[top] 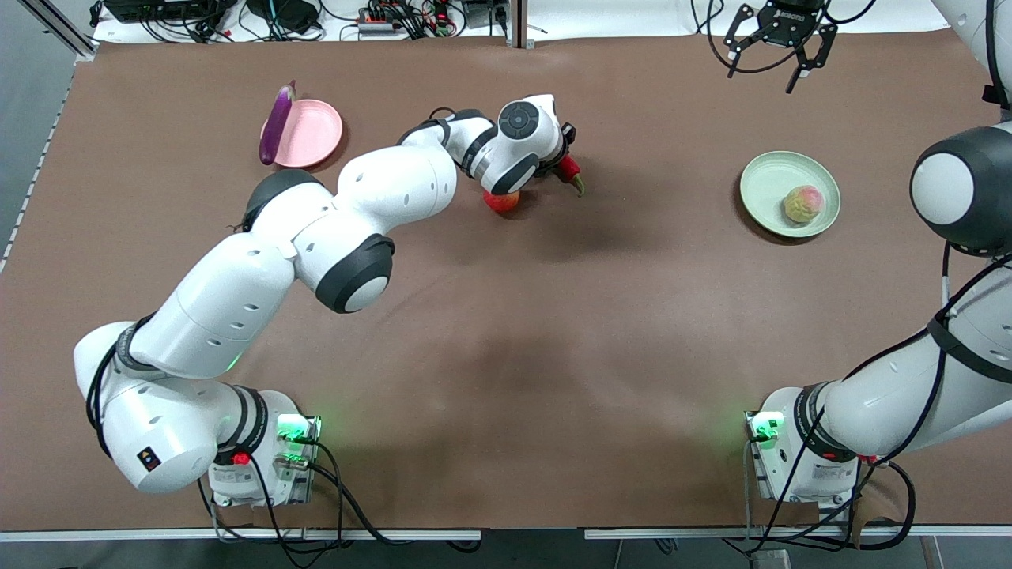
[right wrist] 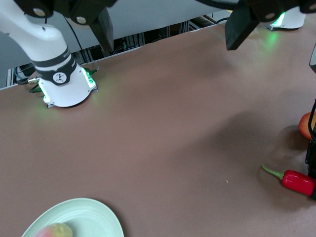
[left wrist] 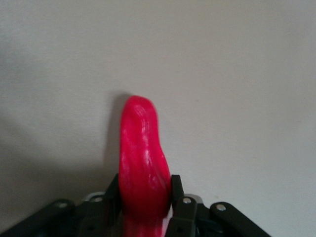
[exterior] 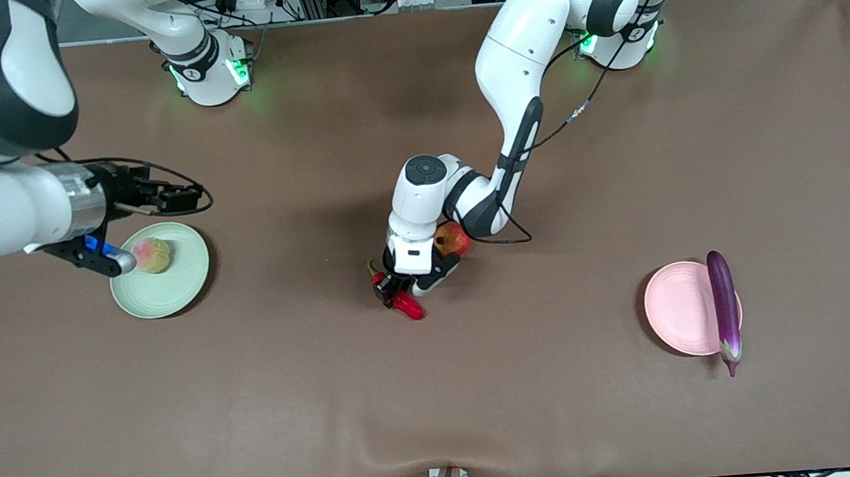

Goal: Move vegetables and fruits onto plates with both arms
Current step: 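Carry the chili to the pink plate while the right gripper reaches the apple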

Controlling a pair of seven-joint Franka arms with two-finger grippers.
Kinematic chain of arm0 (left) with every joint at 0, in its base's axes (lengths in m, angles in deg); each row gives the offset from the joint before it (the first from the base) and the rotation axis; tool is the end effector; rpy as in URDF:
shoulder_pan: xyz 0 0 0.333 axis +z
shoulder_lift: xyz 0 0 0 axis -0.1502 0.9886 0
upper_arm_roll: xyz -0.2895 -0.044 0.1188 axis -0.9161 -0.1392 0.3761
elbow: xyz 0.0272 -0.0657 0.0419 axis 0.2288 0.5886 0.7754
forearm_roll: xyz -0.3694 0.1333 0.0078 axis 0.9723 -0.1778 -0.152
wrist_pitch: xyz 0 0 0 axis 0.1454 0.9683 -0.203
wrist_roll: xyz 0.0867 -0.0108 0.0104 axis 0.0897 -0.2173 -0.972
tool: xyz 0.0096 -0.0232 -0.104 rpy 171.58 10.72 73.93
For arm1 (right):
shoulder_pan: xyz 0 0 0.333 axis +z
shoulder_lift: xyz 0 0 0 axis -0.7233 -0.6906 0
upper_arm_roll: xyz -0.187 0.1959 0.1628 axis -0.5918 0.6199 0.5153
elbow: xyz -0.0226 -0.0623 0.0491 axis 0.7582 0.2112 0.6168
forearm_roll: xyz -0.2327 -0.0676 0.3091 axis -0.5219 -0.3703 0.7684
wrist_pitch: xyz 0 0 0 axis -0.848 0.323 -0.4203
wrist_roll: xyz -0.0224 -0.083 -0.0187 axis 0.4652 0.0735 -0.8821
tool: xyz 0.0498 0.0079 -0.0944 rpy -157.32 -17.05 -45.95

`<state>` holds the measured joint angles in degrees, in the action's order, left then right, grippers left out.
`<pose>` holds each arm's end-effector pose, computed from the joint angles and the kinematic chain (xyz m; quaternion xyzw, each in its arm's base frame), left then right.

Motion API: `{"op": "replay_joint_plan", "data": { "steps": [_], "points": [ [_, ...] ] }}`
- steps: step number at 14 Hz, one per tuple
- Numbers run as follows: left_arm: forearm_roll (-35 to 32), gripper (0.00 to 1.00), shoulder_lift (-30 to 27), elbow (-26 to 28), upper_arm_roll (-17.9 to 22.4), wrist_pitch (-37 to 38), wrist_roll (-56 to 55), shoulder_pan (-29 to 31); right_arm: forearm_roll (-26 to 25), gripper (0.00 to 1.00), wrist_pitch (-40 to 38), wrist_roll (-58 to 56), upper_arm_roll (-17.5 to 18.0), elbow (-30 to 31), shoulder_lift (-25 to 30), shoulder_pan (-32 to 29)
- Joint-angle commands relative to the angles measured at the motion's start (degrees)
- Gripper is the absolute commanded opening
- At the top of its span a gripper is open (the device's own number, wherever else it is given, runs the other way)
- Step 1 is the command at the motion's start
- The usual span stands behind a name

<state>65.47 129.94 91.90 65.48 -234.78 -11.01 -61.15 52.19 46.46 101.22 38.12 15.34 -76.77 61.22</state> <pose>0.5422 -0.5758 0.1721 0.8924 0.3676 0.1355 0.2241 0.5766 0.1261 0.5293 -0.9335 0.2131 0.2860 0.0371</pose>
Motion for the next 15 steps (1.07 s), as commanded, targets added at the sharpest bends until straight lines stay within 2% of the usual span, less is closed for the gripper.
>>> {"op": "replay_joint_plan", "data": {
  "steps": [1,3,6,10,15],
  "points": [
    [0.0,0.00,-4.6,0.8,1.9,1.9,-0.7,-0.4,0.2,1.00,0.4,2.9,2.8,-0.2,0.2,-0.4],
    [-0.1,0.00,-7.5,0.7,3.7,4.0,-0.5,-0.1,0.6,1.00,4.3,5.5,3.9,0.0,0.2,-0.4],
    [-0.2,0.00,-12.4,1.1,5.2,8.6,-0.1,1.4,0.6,1.00,9.6,12.7,7.7,0.6,-0.3,0.7],
    [0.4,0.00,-18.6,1.1,4.7,21.6,8.9,7.2,0.7,1.00,19.9,25.1,11.9,0.8,-3.7,4.2],
    [0.7,0.00,-22.7,1.7,4.3,32.5,21.0,14.7,1.9,1.00,32.8,33.2,12.0,0.8,-9.8,10.2]
  ]
}}
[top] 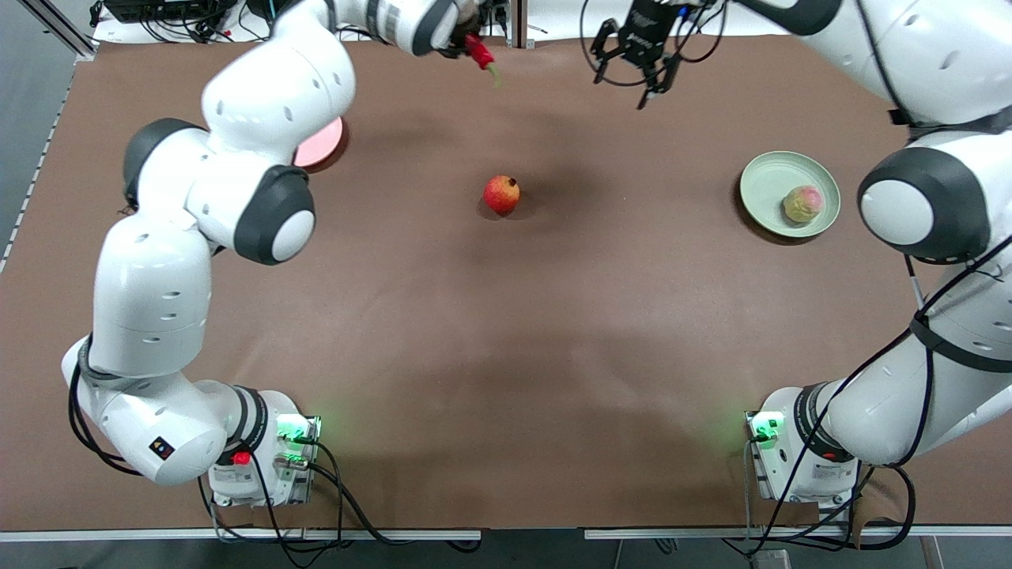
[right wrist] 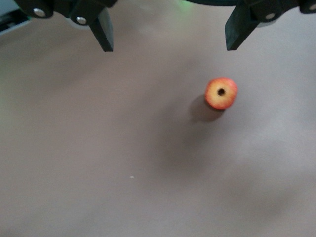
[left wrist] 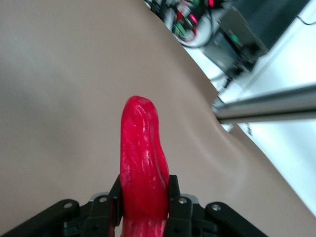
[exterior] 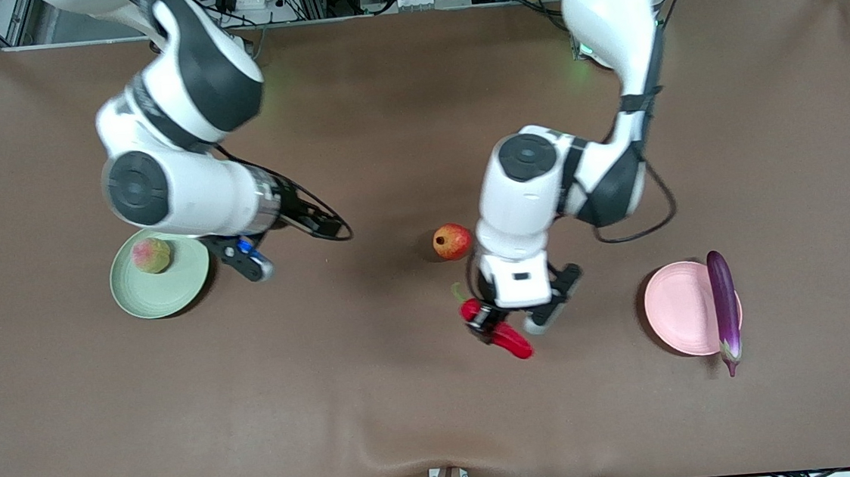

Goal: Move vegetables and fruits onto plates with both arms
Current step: 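Carry the chili to the pink plate while the right gripper reaches the apple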

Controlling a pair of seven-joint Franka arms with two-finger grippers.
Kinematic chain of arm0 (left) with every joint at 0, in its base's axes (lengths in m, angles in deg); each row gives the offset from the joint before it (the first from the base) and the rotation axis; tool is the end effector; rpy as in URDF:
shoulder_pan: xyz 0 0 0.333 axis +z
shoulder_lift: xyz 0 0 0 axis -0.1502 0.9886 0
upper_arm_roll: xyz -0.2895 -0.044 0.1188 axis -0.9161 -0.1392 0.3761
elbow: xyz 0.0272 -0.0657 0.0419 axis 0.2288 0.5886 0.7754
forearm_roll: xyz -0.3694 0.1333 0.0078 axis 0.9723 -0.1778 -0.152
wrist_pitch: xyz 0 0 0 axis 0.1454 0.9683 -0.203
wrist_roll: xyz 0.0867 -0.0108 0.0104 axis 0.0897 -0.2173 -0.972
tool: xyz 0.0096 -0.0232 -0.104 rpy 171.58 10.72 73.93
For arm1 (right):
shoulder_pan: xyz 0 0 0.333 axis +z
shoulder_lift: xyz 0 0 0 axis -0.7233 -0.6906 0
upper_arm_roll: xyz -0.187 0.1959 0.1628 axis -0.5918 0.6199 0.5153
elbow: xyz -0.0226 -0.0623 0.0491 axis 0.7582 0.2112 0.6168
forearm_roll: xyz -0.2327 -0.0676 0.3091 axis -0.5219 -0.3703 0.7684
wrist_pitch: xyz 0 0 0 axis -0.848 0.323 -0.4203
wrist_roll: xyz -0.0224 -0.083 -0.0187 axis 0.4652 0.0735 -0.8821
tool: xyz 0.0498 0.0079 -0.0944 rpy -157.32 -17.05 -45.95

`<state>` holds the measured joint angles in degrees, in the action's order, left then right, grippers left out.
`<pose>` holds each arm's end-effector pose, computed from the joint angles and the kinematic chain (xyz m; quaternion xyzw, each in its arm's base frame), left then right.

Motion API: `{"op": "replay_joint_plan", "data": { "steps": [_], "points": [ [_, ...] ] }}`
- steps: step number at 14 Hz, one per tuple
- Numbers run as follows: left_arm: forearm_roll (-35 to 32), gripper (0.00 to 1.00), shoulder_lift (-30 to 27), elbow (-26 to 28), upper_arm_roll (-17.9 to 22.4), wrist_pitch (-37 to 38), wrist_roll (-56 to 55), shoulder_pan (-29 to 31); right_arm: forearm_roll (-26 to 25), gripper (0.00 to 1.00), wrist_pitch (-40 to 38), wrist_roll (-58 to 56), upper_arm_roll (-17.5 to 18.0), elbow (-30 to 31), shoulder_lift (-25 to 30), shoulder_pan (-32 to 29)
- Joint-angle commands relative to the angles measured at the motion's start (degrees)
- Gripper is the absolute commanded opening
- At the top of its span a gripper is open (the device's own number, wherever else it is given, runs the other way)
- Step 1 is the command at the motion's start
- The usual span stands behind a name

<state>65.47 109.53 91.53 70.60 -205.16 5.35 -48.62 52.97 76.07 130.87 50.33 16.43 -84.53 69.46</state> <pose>0.6721 -0.3942 0.3980 0.8996 0.3902 0.1614 0.1108 0.5880 0.3324 0.4604 -0.9166 0.3472 0.1853 0.0710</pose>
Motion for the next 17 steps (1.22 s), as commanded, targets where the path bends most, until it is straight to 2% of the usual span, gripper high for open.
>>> {"op": "replay_joint_plan", "data": {
  "steps": [1,3,7,9,14,17],
  "points": [
    [0.7,0.00,-2.7,2.6,-0.8,4.9,7.9,3.5,1.0,1.00,6.0,5.0,-0.2,-0.3,-3.5,3.3],
    [0.7,0.00,-4.3,5.1,-0.8,8.1,16.6,6.6,0.8,1.00,12.1,8.2,-0.2,-0.3,-6.5,5.8],
    [0.7,0.00,-7.7,14.9,-0.8,8.4,36.5,13.0,1.0,1.00,22.1,14.2,-0.2,-0.3,-11.4,9.6],
    [0.7,0.00,-7.3,17.9,-0.8,8.3,47.0,16.2,0.9,1.00,27.1,19.3,-0.2,0.7,-13.0,11.0],
    [0.7,0.00,-5.0,20.3,-0.9,6.3,68.7,23.5,0.3,1.00,37.4,23.9,-0.3,6.2,-15.1,15.4],
    [0.7,0.00,-2.3,20.2,-0.9,1.8,70.4,24.3,-0.1,1.00,38.7,24.3,-0.3,7.3,-16.1,16.3]
  ]
}}
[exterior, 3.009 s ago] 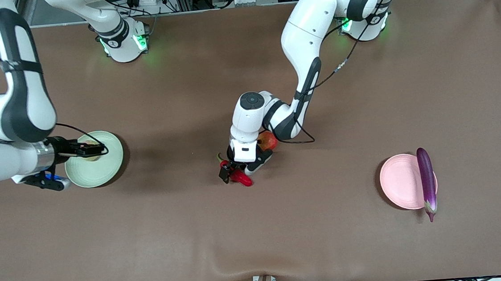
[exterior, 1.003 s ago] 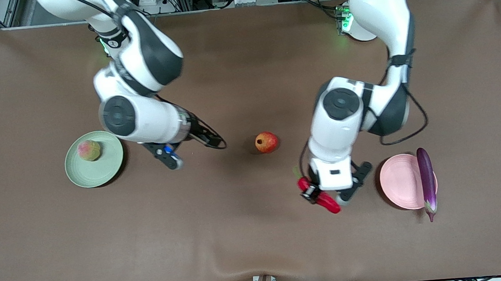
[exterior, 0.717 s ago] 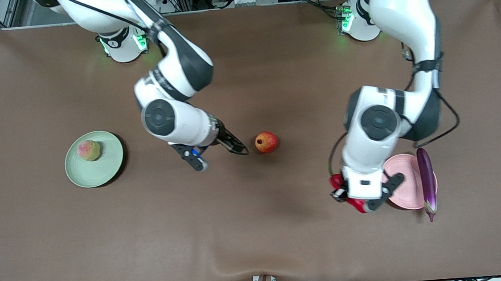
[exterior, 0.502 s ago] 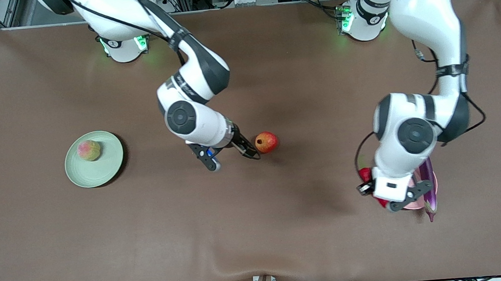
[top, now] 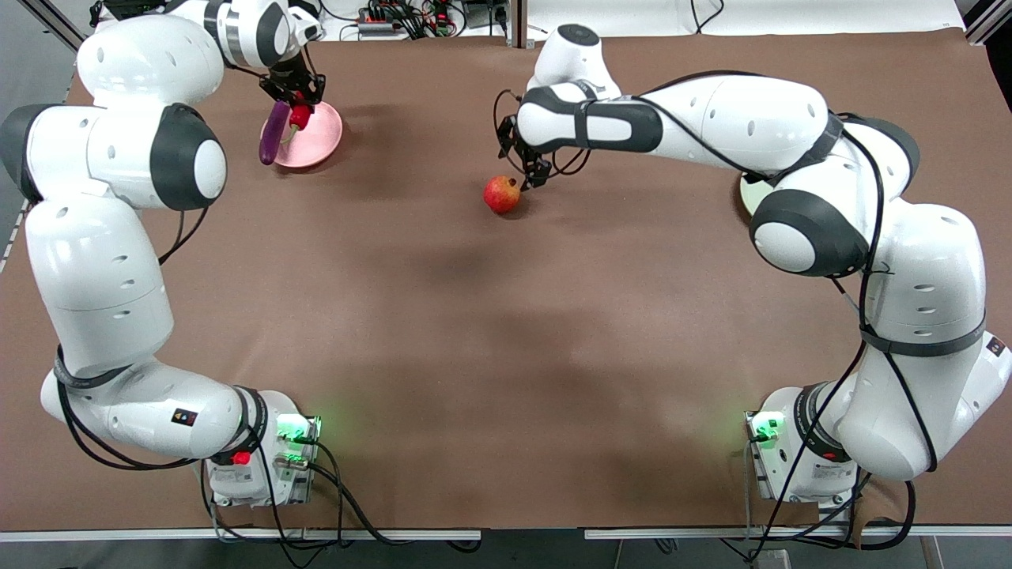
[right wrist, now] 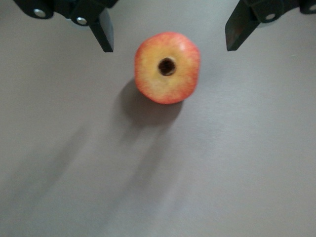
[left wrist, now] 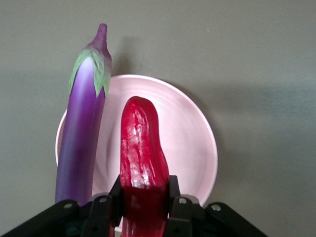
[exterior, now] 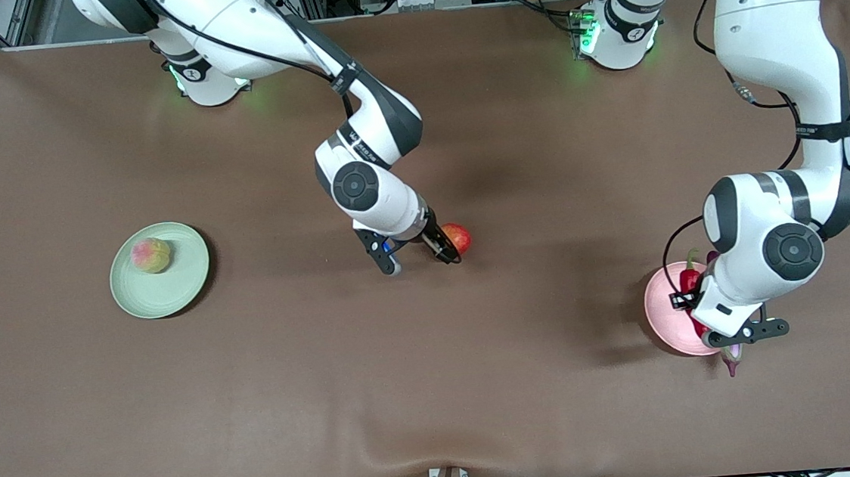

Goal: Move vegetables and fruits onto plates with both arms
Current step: 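Release the chili on the pink plate while the right gripper grasps the apple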

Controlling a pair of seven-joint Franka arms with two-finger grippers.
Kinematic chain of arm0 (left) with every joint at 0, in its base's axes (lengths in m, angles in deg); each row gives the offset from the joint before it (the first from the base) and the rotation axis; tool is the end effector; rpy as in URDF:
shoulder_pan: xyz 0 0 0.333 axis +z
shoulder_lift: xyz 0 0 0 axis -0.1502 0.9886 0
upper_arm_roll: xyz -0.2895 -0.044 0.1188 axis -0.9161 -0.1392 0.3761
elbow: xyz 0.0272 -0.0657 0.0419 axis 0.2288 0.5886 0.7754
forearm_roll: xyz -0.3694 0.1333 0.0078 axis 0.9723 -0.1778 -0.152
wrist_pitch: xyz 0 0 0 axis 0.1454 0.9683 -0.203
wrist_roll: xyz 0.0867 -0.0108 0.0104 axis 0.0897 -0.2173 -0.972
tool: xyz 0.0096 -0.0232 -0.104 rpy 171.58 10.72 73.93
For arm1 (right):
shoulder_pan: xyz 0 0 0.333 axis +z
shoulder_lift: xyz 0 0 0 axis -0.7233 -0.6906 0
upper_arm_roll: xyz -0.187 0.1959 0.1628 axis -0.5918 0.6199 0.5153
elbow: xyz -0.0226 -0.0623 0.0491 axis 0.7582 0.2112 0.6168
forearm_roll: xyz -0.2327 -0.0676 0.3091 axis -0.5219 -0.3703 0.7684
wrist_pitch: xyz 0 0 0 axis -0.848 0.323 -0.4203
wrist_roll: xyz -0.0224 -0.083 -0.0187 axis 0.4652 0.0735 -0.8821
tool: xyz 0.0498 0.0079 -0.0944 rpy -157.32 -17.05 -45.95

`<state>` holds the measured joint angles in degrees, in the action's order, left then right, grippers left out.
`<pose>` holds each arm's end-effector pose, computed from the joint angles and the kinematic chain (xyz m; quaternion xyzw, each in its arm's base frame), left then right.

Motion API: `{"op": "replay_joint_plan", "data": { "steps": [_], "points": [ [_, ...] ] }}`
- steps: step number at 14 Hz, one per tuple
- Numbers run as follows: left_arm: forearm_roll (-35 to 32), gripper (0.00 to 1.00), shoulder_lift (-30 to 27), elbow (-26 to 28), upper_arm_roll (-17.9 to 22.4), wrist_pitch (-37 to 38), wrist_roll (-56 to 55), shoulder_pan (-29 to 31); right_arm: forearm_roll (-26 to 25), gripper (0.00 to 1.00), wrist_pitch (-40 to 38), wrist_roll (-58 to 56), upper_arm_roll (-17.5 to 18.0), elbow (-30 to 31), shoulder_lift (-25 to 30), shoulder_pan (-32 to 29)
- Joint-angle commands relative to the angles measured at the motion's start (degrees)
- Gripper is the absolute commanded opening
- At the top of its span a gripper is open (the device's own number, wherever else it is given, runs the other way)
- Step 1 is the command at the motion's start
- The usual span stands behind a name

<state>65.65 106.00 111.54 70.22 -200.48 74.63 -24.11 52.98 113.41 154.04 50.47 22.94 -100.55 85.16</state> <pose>0.7021 -0.0511 0.2674 -0.9977 -0.0377 -0.0081 0.0563 0.5336 0.4974 0.2600 -0.8582 0.4864 0.1225 0.1092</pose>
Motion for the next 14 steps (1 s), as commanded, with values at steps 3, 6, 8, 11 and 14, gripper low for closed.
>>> {"op": "replay_joint_plan", "data": {
  "steps": [3,6,8,11,14],
  "points": [
    [0.3,0.00,3.0,0.1,-0.6,-3.8,1.2,-0.2,-0.6,1.00,6.3,3.3,-0.4,0.9,-2.3,1.9],
    [0.3,0.00,4.9,0.0,-0.6,-4.9,2.3,-0.1,-2.0,1.00,8.9,5.3,-0.4,0.9,-4.0,2.8],
    [0.4,0.75,5.2,0.3,-0.6,-4.9,2.4,-0.1,-3.1,0.90,10.3,5.3,-0.4,0.9,-4.8,3.3],
    [0.3,1.00,4.7,0.4,-0.5,-4.4,2.5,-0.3,-3.8,0.00,9.3,5.4,-0.4,0.2,-4.4,2.4],
    [0.3,1.00,2.4,0.2,-0.5,-3.8,2.5,-0.3,-4.3,0.00,-4.8,2.1,-0.6,-3.8,-1.2,-1.2]
  ]
}}
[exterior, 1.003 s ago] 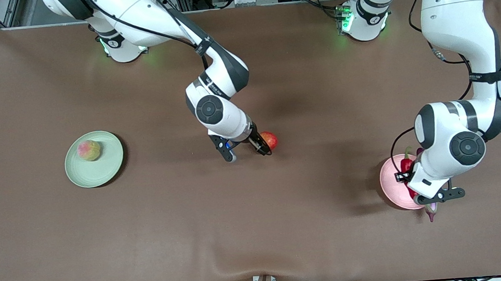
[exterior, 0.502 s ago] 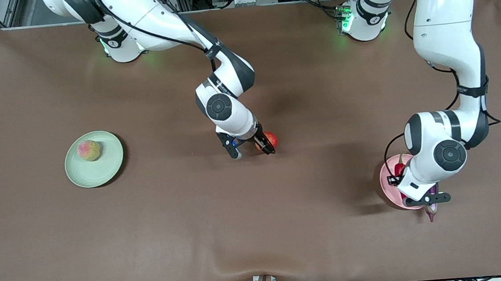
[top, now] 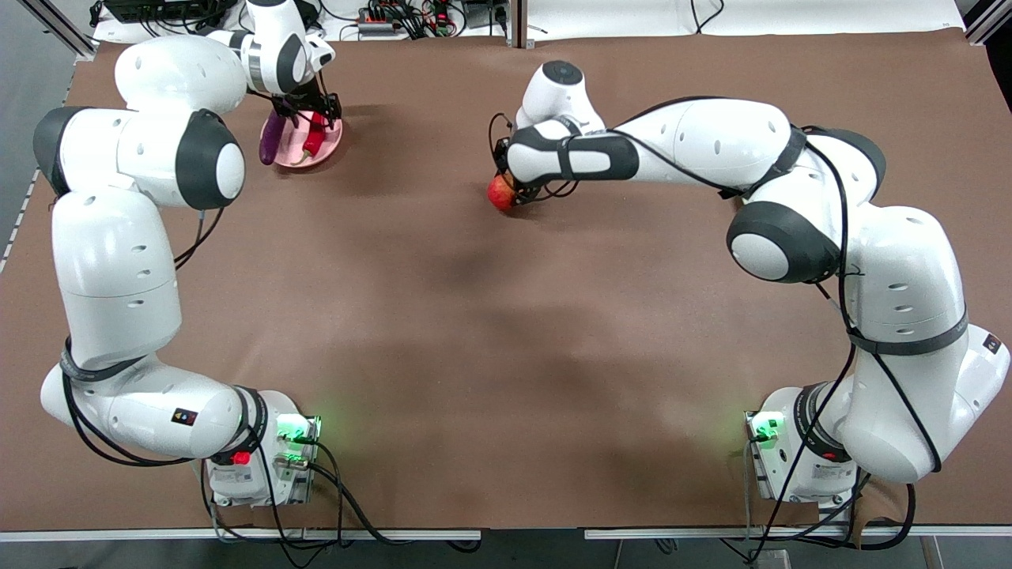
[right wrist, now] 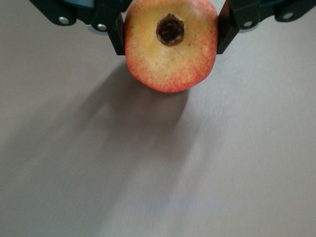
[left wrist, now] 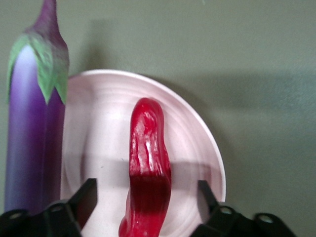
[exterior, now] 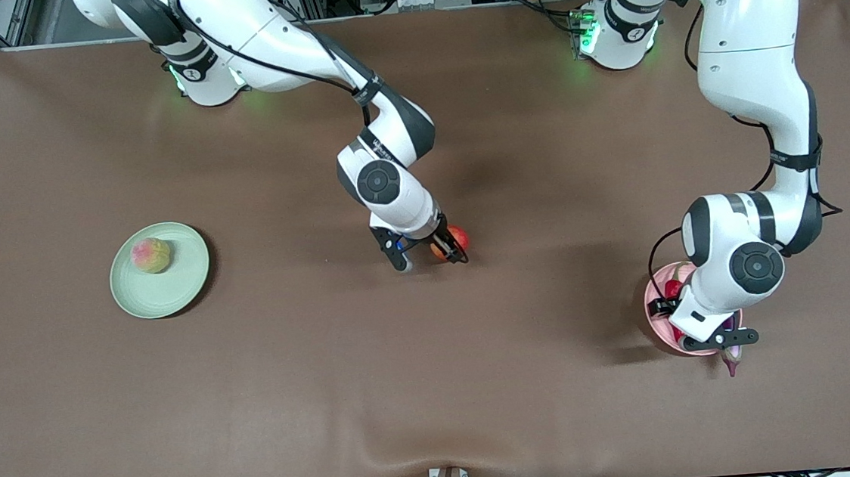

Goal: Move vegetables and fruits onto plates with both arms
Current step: 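Release the chili on the pink plate while the right gripper grasps the apple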

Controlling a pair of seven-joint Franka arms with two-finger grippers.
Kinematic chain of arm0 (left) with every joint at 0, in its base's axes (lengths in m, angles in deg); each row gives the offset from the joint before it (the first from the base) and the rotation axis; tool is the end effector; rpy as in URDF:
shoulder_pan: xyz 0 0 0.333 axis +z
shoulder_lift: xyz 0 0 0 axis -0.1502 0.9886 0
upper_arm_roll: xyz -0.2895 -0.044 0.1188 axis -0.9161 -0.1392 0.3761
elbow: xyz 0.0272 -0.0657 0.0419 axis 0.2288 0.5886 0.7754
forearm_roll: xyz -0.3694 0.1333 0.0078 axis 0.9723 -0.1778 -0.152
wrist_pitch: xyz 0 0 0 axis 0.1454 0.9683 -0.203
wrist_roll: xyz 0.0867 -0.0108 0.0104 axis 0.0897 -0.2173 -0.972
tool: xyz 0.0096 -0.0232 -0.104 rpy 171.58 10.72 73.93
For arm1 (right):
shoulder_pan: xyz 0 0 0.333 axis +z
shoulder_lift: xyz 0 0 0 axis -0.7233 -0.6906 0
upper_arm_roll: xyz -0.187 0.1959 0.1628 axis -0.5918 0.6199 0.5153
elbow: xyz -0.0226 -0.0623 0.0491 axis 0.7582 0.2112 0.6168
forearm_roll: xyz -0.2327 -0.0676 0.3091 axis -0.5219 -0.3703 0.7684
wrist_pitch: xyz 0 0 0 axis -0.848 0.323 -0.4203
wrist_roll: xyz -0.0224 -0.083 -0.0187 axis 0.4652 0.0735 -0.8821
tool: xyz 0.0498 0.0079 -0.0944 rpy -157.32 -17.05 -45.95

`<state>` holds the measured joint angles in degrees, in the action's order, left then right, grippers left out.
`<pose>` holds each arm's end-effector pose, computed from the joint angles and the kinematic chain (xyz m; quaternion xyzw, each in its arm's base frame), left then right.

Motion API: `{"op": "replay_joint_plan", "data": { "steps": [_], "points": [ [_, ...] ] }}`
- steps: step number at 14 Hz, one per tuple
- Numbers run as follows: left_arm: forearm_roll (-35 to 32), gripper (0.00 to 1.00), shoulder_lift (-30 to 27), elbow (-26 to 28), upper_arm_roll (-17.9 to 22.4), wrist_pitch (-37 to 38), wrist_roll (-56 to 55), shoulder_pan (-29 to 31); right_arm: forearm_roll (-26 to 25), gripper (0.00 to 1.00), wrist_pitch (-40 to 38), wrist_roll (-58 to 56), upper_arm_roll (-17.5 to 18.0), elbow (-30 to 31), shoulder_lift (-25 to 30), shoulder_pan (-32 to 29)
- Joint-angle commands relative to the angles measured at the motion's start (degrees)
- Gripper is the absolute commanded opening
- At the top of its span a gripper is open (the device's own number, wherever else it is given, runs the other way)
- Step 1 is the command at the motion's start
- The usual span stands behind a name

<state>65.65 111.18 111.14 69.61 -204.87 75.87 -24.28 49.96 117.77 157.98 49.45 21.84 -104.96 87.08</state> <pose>0.7033 -0.0593 0.2137 -0.9979 -0.0161 -0.0051 0.0620 0.5305 0.5076 0.2187 -0.8535 0.5022 0.0950 0.1013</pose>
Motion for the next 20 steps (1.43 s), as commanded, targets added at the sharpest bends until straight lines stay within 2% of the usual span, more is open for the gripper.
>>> {"op": "replay_joint_plan", "data": {
  "steps": [1,3,5,9,11,14,16,18,20],
  "points": [
    [0.3,1.00,-4.5,0.6,0.1,0.8,1.1,0.0,-1.5,0.00,-16.6,-6.2,0.4,-4.8,4.6,-4.8],
    [0.3,1.00,-8.6,0.3,0.0,4.3,1.2,0.3,-1.8,0.00,-29.3,-16.6,0.1,-5.5,9.4,-8.3],
    [0.3,1.00,-13.2,0.3,0.3,7.2,1.1,0.8,-1.2,0.00,-38.3,-26.6,0.3,-5.3,14.3,-14.3],
    [0.3,1.00,-22.5,0.5,0.0,18.3,6.7,3.9,-1.1,0.00,-50.3,-42.9,0.1,-5.3,22.1,-25.0],
    [0.2,1.00,-26.1,0.5,0.1,23.7,6.9,3.8,-1.8,0.00,-53.1,-50.7,-0.1,-5.2,23.3,-29.4],
    [-0.2,1.00,-31.8,1.0,-0.7,30.3,6.8,4.4,-8.4,0.00,-50.9,-63.7,-3.4,1.5,23.5,-32.3],
    [-0.5,1.00,-34.6,1.0,-8.3,33.3,5.4,9.2,-9.0,0.00,-42.4,-75.4,-6.9,7.9,23.4,-34.7],
    [-2.1,1.00,-37.4,1.0,-15.7,36.4,3.4,14.1,-9.0,0.00,-37.8,-82.8,-9.0,11.8,23.0,-35.0],
    [-4.2,1.00,-40.0,0.9,-18.3,41.3,3.3,14.7,-9.3,0.00,-34.6,-84.5,-10.1,15.8,23.4,-35.0]
  ]
}}
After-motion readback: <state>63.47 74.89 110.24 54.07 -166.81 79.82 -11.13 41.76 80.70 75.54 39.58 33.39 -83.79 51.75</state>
